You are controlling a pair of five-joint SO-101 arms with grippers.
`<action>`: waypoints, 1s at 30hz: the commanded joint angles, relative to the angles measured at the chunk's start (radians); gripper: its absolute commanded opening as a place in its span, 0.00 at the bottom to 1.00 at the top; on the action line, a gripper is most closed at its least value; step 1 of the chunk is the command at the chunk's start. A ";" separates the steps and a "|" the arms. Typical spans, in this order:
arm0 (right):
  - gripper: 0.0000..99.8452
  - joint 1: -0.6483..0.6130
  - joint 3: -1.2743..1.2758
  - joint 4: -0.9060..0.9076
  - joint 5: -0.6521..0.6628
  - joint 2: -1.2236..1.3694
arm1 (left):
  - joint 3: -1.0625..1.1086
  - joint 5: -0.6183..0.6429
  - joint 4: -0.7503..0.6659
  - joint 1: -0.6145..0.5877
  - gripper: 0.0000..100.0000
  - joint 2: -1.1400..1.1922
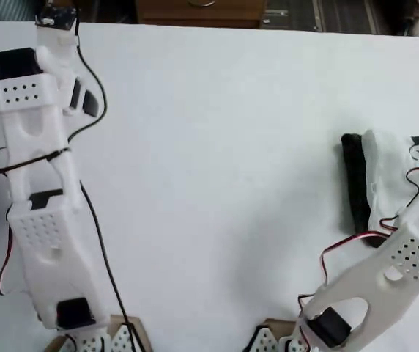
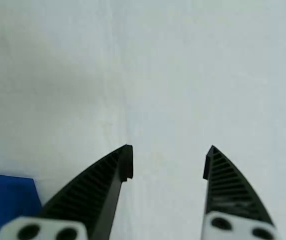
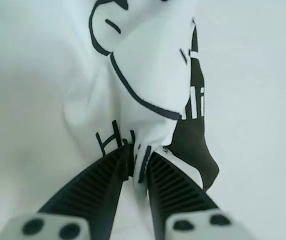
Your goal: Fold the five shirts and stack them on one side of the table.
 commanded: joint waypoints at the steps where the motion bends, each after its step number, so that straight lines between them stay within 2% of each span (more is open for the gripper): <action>1: 0.05 0.008 -0.037 0.015 -0.002 -0.061 | -0.002 -0.011 0.015 -0.008 0.25 -0.071; 7: 0.17 0.002 -0.037 0.050 -0.002 -0.186 | -0.002 -0.011 0.015 -0.003 0.25 -0.071; 14: 0.15 -0.022 -0.032 0.050 -0.003 -0.344 | -0.002 -0.011 0.015 -0.003 0.25 -0.069; 17: 0.13 -0.074 -0.015 0.053 -0.015 -0.361 | -0.002 -0.011 0.015 -0.002 0.25 -0.069; 21: 0.02 -0.171 0.063 0.045 -0.044 -0.305 | -0.002 -0.011 0.015 -0.002 0.25 -0.069; 30: 0.05 -0.292 0.118 -0.077 -0.046 -0.077 | -0.002 -0.011 0.017 -0.006 0.25 -0.071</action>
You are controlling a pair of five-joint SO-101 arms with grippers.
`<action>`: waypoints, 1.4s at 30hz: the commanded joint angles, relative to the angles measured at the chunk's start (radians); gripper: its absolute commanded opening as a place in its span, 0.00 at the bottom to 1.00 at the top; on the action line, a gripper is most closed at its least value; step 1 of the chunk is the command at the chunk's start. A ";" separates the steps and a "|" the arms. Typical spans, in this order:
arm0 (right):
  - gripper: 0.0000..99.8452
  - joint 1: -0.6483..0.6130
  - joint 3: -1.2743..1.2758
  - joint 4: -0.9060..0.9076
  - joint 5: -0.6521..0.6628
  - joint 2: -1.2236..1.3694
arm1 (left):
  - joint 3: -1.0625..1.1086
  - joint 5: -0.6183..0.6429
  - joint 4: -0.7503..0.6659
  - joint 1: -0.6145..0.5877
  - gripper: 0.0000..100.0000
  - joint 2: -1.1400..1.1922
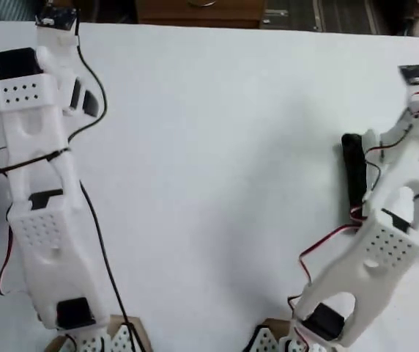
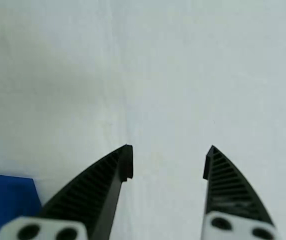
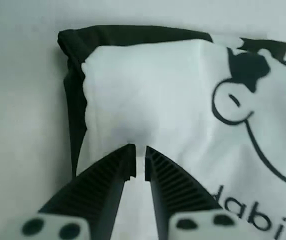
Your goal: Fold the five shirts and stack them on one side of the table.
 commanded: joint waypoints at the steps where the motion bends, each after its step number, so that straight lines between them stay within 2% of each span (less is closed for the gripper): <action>1: 0.05 -0.050 -0.005 -0.061 -0.006 0.035 | -0.002 -0.011 0.017 -0.005 0.25 -0.071; 8: 0.05 -0.081 -0.006 -0.071 -0.005 0.076 | -0.002 -0.072 0.017 -0.008 0.25 -0.071; 12: 0.05 -0.070 -0.074 -0.042 -0.006 0.007 | -0.002 -0.072 0.017 -0.009 0.25 -0.071; 20: 0.05 0.084 -0.181 0.061 0.003 -0.107 | -0.002 -0.074 0.015 -0.009 0.25 -0.069; 30: 0.04 0.183 -0.190 -0.275 0.003 0.130 | -0.002 -0.094 0.015 -0.032 0.25 -0.071; 36: 0.04 0.151 -0.192 -0.429 0.003 0.213 | 0.002 -0.094 0.015 -0.077 0.25 -0.069; 42: 0.04 0.113 -0.192 -0.556 0.003 0.225 | 0.127 -0.097 0.014 -0.106 0.25 -0.074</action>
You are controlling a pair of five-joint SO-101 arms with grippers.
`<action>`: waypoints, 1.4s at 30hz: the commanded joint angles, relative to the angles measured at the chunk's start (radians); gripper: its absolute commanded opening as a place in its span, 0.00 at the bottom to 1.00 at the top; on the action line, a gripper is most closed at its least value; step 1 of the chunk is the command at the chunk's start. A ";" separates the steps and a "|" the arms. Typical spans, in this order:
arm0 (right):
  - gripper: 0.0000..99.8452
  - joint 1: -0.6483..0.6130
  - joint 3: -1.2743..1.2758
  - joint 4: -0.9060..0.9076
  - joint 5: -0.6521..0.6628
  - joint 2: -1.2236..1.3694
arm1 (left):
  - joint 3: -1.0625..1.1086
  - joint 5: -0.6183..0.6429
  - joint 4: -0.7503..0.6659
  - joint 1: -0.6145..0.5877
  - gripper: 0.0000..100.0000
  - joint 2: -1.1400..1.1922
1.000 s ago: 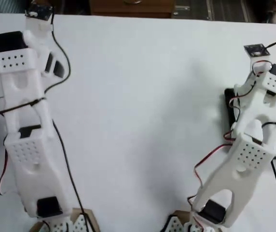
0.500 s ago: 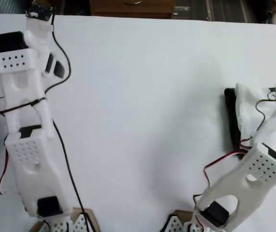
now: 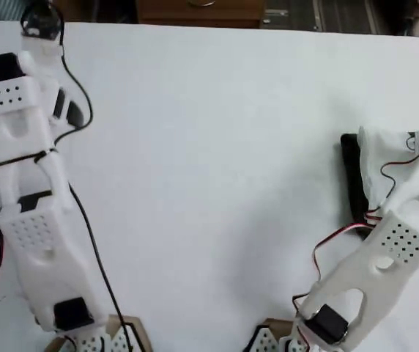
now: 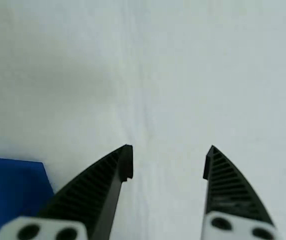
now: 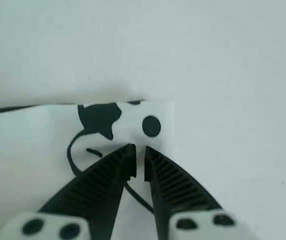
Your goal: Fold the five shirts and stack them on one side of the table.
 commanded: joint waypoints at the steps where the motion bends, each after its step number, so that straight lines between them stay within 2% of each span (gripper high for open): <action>1: 0.04 -0.027 -0.038 -0.067 0.003 -0.007 | 0.030 -0.012 0.008 -0.028 0.25 -0.074; 6: 0.02 -0.038 -0.037 -0.096 0.002 -0.010 | 0.030 -0.020 -0.006 -0.046 0.25 -0.078; 11: 0.02 -0.007 -0.092 0.010 -0.005 -0.028 | 0.031 -0.055 -0.006 -0.046 0.25 -0.077; 15: 0.02 0.015 -0.095 0.028 0.000 -0.008 | 0.031 -0.060 -0.006 -0.046 0.25 -0.077; 27: 0.02 -0.008 -0.103 -0.228 0.002 0.177 | 0.030 -0.060 0.003 -0.084 0.25 -0.081; 32: 0.02 -0.021 -0.107 -0.231 0.002 0.173 | 0.030 -0.060 0.002 -0.103 0.25 -0.081; 36: 0.02 -0.012 -0.153 -0.143 -0.005 0.148 | 0.030 -0.060 -0.006 -0.103 0.25 -0.080; 42: 0.02 -0.022 -0.315 0.107 -0.008 0.058 | 0.030 -0.051 -0.054 -0.103 0.25 -0.075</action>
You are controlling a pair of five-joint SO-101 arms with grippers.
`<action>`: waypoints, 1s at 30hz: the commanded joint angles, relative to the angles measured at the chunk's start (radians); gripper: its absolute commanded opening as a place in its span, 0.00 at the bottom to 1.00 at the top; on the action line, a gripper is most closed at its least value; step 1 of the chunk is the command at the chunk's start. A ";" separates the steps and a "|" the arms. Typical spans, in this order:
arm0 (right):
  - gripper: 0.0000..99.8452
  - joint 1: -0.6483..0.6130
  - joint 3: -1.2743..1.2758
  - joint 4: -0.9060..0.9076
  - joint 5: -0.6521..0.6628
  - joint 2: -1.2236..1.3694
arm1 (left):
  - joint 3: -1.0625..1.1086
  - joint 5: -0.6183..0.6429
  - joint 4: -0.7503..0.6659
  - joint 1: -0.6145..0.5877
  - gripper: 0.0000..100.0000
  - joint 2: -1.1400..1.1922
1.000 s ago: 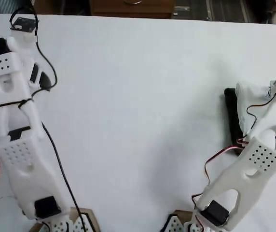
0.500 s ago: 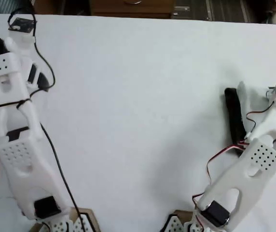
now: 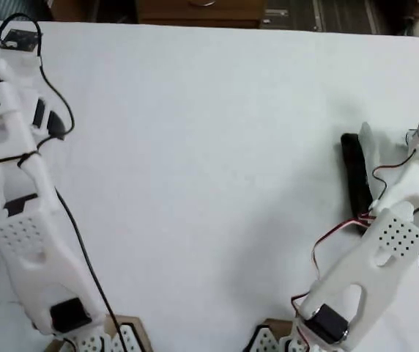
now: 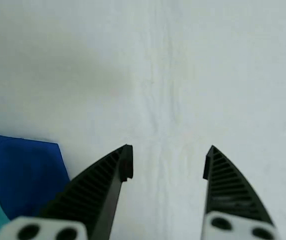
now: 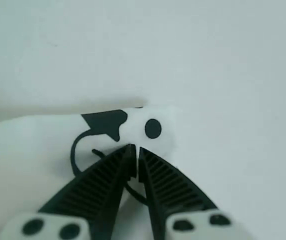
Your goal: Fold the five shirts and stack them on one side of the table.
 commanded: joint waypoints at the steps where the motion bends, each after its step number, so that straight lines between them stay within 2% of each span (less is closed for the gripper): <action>1: 0.02 -0.022 -0.146 0.153 -0.008 -0.147 | -0.002 0.014 -0.038 -0.006 0.25 -0.078; 5: 0.02 -0.068 -0.279 0.360 -0.008 -0.225 | -0.051 0.083 -0.064 -0.044 0.25 -0.080; 10: 0.02 -0.213 -0.384 0.687 -0.005 -0.334 | -0.226 0.137 -0.054 -0.186 0.25 -0.080; 16: 0.02 -0.229 -0.138 0.670 -0.075 -0.423 | -0.314 0.009 0.003 -0.373 0.25 -0.071; 20: 0.02 -0.202 -0.017 0.610 -0.075 -0.358 | -0.315 -0.049 -0.040 -0.520 0.25 -0.069; 25: 0.02 -0.223 -0.008 0.604 -0.075 -0.243 | -0.314 -0.057 -0.112 -0.690 0.25 -0.068; 30: 0.02 -0.262 -0.005 0.605 -0.075 -0.150 | -0.283 -0.058 -0.117 -0.779 0.25 -0.043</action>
